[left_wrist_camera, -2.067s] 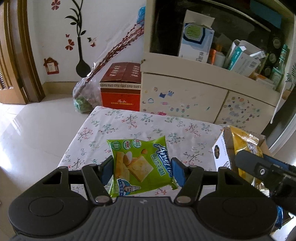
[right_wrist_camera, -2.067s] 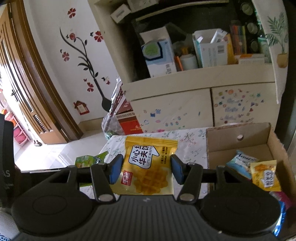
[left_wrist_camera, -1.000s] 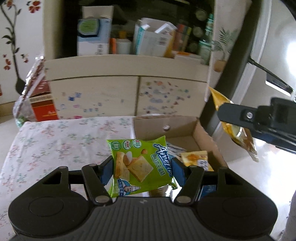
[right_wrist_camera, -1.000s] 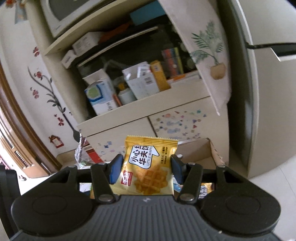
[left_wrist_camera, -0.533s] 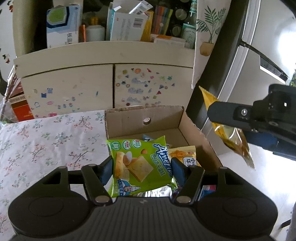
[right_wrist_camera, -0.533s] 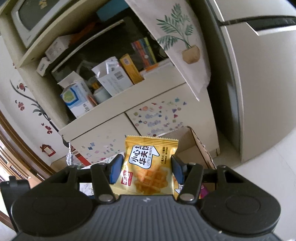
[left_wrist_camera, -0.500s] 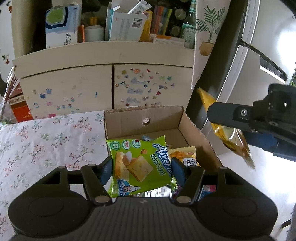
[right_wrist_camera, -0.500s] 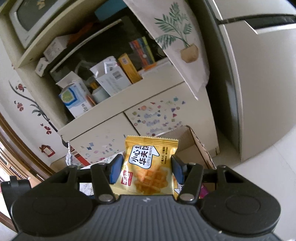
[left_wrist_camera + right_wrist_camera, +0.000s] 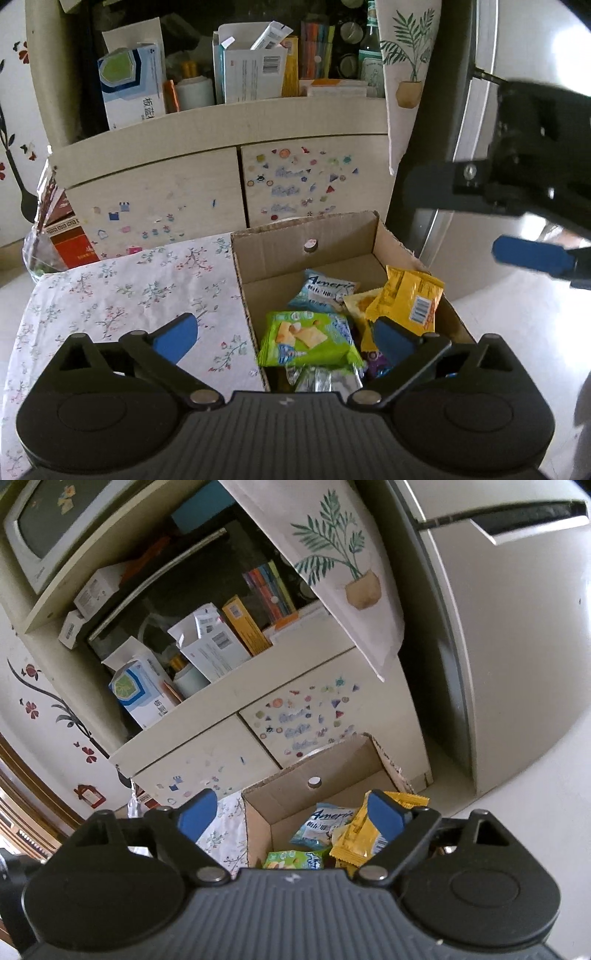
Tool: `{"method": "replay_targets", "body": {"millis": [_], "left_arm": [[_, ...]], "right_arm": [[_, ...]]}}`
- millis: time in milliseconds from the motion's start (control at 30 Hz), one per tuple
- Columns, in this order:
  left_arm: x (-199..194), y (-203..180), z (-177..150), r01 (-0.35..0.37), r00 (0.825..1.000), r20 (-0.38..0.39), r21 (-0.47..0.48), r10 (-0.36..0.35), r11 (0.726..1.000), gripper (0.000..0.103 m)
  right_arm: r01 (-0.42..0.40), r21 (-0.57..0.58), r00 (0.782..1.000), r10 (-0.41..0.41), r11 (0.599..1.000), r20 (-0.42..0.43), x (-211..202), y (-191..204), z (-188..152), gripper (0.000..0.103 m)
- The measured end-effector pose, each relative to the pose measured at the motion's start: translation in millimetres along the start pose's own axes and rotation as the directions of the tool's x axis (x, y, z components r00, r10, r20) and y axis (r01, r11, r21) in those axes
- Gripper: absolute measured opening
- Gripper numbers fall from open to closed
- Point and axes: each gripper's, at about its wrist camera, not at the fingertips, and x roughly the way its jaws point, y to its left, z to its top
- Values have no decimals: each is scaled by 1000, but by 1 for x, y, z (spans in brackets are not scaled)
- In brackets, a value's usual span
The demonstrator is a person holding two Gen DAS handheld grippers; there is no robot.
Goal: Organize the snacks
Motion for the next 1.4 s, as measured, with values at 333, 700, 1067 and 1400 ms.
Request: {"method": "replay_targets", "body": {"millis": [333,700,1067,1400], "left_arm": [[-23,13,-18,-60,997,-54,-12,59,998,103],[-55,32,-43,-72,995,-78,-62,67,995,103],[-70,44,-64,-95,991,-105,-85,86,992,103],[-62,41,-65,-101,986,-137,-70,91,992,103]], "right_arm": [[118,-41,992,-116,992,53,-41,-2,-18,99],[246,-95,969,-246,965,10,-67,6,-58,101],[255,-240,962,-271,937,-36,-72,36,-86,102],[293,-282,946,-320,913,-52,-64,42,-95,102]]}}
